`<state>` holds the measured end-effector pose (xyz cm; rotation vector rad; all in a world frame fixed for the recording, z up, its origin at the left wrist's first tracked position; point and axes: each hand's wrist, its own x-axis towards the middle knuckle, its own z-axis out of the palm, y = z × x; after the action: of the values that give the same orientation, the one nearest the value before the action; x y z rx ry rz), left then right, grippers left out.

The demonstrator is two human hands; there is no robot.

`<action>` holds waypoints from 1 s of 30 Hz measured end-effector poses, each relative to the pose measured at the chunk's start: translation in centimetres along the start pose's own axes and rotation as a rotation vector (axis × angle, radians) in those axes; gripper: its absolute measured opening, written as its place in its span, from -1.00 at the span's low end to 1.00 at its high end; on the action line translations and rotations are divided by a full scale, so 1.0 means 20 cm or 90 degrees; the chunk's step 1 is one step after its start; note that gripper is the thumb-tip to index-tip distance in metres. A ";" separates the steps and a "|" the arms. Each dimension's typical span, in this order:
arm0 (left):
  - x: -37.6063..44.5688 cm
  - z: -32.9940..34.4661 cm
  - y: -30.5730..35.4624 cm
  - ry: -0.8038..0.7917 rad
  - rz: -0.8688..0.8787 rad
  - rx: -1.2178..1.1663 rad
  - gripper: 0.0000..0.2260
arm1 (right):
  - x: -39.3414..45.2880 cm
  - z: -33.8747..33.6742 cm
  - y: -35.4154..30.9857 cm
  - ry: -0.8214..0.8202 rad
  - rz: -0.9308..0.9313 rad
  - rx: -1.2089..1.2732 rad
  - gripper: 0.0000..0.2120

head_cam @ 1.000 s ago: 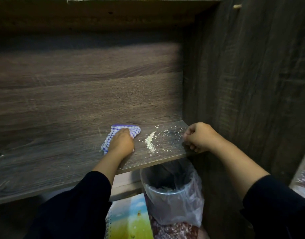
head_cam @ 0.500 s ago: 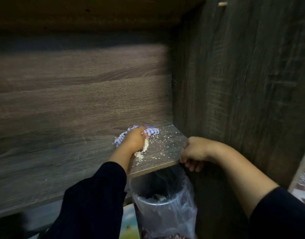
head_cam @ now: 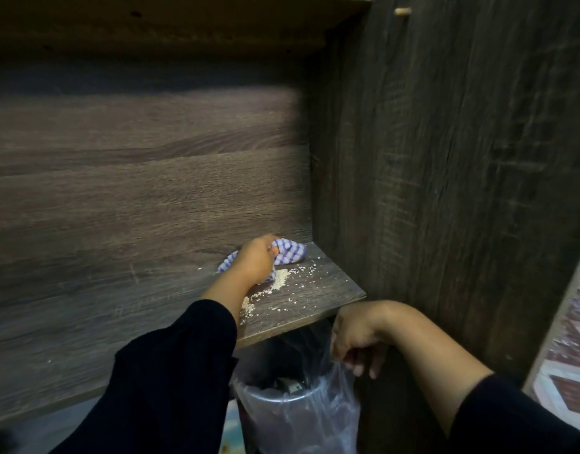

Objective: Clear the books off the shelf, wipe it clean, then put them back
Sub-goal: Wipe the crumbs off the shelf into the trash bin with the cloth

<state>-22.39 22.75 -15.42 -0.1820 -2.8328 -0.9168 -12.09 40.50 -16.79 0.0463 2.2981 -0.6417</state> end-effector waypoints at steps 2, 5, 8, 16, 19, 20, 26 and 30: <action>0.02 0.04 0.04 -0.046 -0.008 0.027 -0.66 | 0.02 0.02 0.01 -0.001 -0.001 -0.001 -0.67; 0.06 0.08 0.12 -0.083 -0.005 0.023 -0.61 | 0.06 0.03 0.02 -0.020 0.001 -0.001 -0.66; 0.10 0.12 0.20 -0.105 -0.002 0.017 -0.62 | 0.10 0.03 0.02 -0.014 0.003 0.002 -0.65; 0.08 0.13 0.22 -0.172 0.065 0.037 -0.62 | 0.18 0.05 0.07 0.006 0.003 -0.025 -0.67; 0.00 0.08 0.21 -0.233 0.120 0.047 -0.65 | 0.20 0.08 0.08 0.008 0.015 -0.042 -0.69; -0.03 0.05 0.21 -0.243 0.130 0.034 -0.66 | 0.20 0.09 0.08 0.007 0.018 -0.048 -0.69; 0.03 -0.08 0.10 0.068 0.059 0.022 -0.67 | 0.20 0.12 0.07 -0.016 0.029 -0.080 -0.60; 0.02 0.04 0.06 -0.044 0.001 0.079 -0.66 | 0.23 0.12 0.09 -0.013 0.027 -0.075 -0.61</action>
<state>-22.67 24.18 -15.36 -0.2049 -2.9401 -0.7450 -13.49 40.17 -22.12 0.0324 2.3051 -0.4822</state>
